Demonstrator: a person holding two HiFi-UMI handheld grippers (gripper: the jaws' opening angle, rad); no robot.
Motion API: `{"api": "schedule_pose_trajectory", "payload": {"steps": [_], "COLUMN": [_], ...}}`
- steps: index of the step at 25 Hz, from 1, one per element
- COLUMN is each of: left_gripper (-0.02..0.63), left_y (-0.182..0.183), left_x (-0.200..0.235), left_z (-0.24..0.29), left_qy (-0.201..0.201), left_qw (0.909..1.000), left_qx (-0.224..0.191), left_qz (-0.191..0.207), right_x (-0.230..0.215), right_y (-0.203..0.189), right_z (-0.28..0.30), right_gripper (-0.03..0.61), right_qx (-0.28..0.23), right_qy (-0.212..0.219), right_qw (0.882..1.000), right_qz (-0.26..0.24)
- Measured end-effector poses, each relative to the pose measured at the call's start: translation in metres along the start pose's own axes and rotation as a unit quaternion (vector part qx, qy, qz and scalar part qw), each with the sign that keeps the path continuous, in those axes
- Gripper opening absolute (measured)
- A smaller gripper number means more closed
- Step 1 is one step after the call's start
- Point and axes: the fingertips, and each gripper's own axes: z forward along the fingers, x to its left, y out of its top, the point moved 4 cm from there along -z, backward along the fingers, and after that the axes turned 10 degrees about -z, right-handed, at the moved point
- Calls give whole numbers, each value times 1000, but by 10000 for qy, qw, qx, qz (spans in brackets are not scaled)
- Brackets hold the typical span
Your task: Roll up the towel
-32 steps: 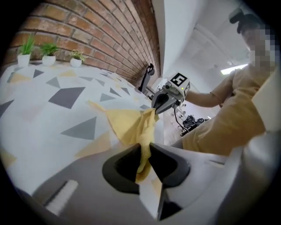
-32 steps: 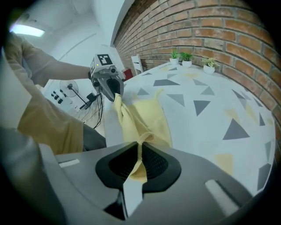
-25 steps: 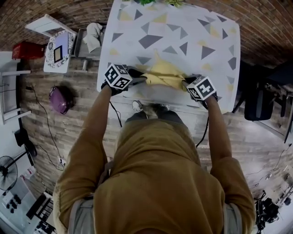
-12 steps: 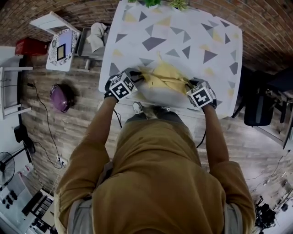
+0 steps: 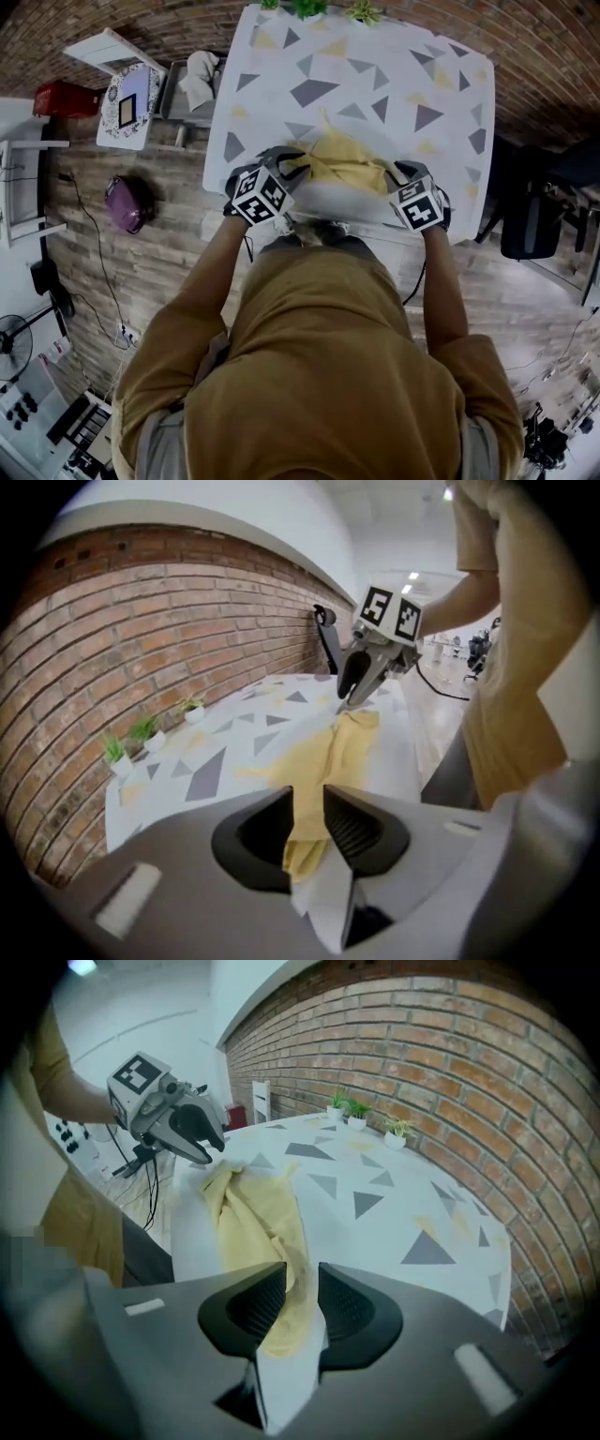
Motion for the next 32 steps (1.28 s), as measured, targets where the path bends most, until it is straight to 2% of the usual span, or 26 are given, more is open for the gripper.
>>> {"api": "schedule_pose_trajectory", "payload": {"steps": [3, 4, 6, 9, 13, 23, 27, 32], "left_gripper": [161, 161, 163, 163, 163, 163, 163, 163], "left_y": [3, 1, -4, -16, -27, -45, -47, -36], "left_x": [-25, -31, -34, -27, -18, -3, -3, -9], "left_z": [17, 22, 29, 34, 28, 16, 16, 6], "left_qy": [-531, -700, -921, -952, -851, -536, -491, -453], "left_qw": [9972, 9958, 9946, 9951, 9954, 9965, 9968, 9985], "left_qx": [59, 88, 127, 272, 448, 451, 425, 219], "left_qz": [519, 579, 451, 66, -26, -447, -471, -227], "right_x": [27, 42, 63, 66, 59, 41, 43, 47], "right_y": [7, 9, 11, 0, -15, -27, -28, -26], "right_z": [-4, -1, 10, 30, 34, 30, 29, 24], "right_gripper": [86, 86, 86, 86, 86, 87, 93, 165], "right_qx": [-345, -450, -513, -274, -7, 112, 3, -93], "right_qy": [121, 244, 446, 558, 571, 408, 528, 613], "right_qw": [9962, 9923, 9848, 9873, 9893, 9937, 9931, 9905], "right_qz": [-787, -1130, -1598, -1464, -1342, -1035, -1044, -1226]}}
